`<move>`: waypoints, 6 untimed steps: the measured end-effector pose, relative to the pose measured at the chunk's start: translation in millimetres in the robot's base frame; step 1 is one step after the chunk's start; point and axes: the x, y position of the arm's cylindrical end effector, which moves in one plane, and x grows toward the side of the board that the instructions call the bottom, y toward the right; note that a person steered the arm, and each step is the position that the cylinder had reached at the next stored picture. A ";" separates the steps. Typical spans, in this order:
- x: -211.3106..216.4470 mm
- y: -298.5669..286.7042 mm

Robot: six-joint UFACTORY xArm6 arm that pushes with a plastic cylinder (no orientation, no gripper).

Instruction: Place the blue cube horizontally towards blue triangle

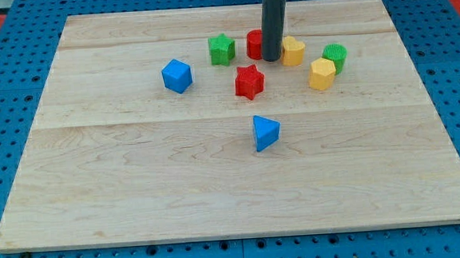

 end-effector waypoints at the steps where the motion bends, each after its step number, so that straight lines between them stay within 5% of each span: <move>1: -0.8 -8.0; 5: 30.2 -200.6; 6: 48.7 -210.5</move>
